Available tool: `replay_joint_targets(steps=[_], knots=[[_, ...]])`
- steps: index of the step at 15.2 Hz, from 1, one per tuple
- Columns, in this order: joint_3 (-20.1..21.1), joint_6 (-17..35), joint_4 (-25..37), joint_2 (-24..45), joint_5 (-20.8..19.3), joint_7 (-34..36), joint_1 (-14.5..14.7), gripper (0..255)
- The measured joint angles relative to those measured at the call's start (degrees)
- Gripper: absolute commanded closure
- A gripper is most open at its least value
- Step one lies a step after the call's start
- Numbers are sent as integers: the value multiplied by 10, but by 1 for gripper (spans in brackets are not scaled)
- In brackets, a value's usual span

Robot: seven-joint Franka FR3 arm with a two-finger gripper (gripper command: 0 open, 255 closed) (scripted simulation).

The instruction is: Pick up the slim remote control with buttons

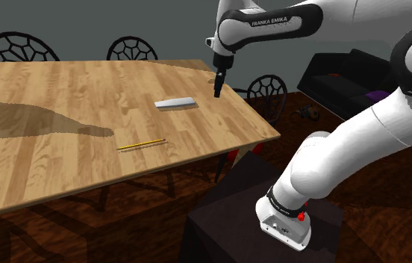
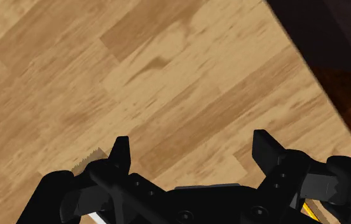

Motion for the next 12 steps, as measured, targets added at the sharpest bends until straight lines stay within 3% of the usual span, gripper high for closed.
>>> replay_joint_targets(steps=[7,12], knots=[[-32,77,82,152,37,-153,17,0],[-31,98,174,264,78,-258,19,0]])
